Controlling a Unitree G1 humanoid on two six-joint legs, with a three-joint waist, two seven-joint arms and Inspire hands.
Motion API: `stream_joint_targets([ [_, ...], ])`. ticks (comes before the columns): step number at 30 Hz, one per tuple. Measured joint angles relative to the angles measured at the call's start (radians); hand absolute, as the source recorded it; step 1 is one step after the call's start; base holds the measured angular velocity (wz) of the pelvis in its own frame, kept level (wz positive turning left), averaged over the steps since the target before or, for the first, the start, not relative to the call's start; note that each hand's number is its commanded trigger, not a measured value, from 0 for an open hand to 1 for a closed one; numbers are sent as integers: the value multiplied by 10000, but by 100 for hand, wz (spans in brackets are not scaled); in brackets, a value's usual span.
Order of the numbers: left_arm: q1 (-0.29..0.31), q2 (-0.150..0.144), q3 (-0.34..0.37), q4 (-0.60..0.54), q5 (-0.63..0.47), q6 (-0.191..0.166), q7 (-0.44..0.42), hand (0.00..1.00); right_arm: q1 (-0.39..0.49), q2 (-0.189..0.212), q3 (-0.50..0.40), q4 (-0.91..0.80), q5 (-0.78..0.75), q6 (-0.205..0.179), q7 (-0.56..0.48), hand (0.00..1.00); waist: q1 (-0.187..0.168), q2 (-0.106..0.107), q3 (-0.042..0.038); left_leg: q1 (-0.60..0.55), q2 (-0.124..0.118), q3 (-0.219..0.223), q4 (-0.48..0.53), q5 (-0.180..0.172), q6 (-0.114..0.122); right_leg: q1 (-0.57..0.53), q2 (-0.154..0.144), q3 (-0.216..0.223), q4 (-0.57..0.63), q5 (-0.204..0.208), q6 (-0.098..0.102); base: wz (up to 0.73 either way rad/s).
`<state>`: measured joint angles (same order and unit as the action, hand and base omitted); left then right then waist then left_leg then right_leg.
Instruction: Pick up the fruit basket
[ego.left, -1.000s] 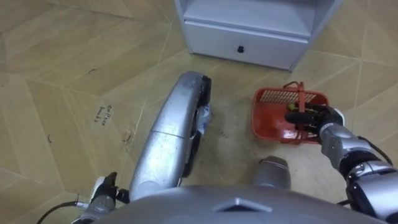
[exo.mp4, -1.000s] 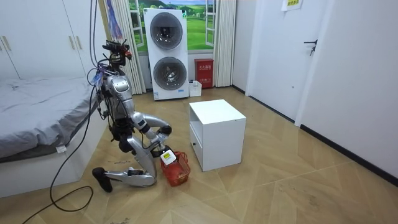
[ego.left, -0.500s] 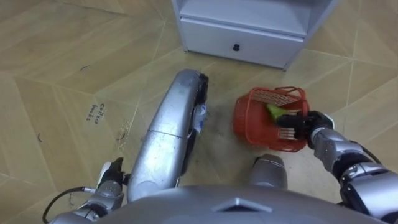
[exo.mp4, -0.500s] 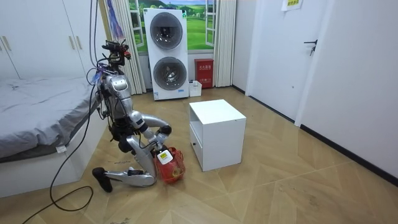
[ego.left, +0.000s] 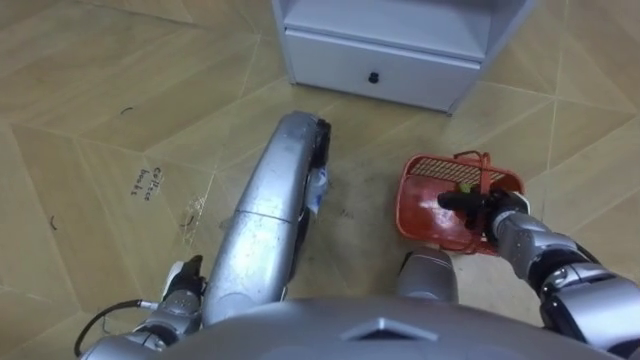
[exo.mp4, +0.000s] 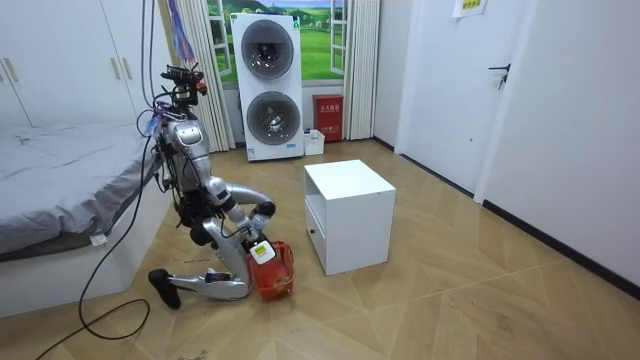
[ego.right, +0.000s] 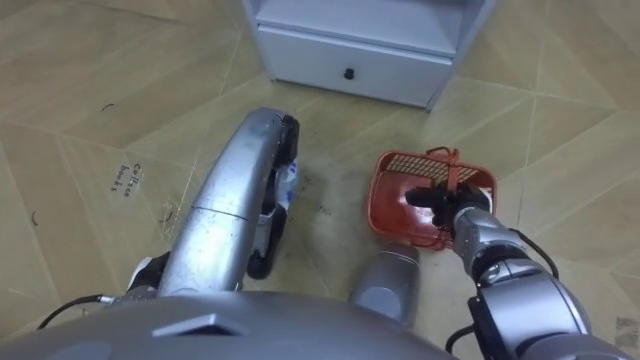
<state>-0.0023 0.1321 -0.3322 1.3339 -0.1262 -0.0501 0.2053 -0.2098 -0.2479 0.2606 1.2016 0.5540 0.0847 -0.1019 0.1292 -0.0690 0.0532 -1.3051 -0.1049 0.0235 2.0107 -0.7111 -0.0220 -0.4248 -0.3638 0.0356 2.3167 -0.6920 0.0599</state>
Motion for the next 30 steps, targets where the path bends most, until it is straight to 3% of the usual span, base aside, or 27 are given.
stream_joint_targets([
  [12, -556, 107, 676, 79, 33, 1, -225, 0, -48, 10, -25, -1008, -160, 1, 418, 100, 33, -185, 19, 40, -6, -154, 77, -1, 14, 185, 111, -124, -57, 0, -9, 0],
  [19, -1053, 246, 855, 90, 115, 64, -356, 0, -292, 13, -130, -1807, -361, 30, 266, 100, 22, -259, 18, 83, -186, -231, 163, -49, 115, 500, 115, -292, -246, -6, -21, 7],
  [22, -1282, 316, 882, 90, 119, 70, -403, 0, -462, -12, -184, -2285, -381, 32, 248, 100, -71, -269, 25, 98, -395, -272, 181, -68, 156, 720, 77, -426, -431, -24, -60, 15],
  [24, -1428, 436, 931, 75, 113, 70, -423, 0, -697, -50, -185, -2461, -434, 21, 297, 100, -123, -266, 19, 99, -453, -277, 161, -105, 236, 835, 189, -333, -671, -62, -61, 7],
  [26, -1502, 557, 965, 55, 128, 73, -443, 0, -934, -98, -181, -2527, -445, 23, 298, 100, -120, -268, 19, 193, -411, -255, 36, -151, 354, 934, 278, -321, -1032, -203, 27, -5],
  [29, -1437, 615, 1534, -84, 640, 96, -448, 0, -939, -213, -182, -3277, -729, 40, 328, 100, 179, -261, 5, 632, -60, -242, -811, -157, 523, 726, 435, -261, -2331, -262, 128, -36],
  [30, -1306, 613, 1738, -255, 709, 189, -455, 0, -951, -213, -178, -3496, -658, 42, 390, 100, 271, -266, 1, 1014, 175, -213, -1395, -118, 597, 712, 407, -313, -3181, -272, 149, -65],
])
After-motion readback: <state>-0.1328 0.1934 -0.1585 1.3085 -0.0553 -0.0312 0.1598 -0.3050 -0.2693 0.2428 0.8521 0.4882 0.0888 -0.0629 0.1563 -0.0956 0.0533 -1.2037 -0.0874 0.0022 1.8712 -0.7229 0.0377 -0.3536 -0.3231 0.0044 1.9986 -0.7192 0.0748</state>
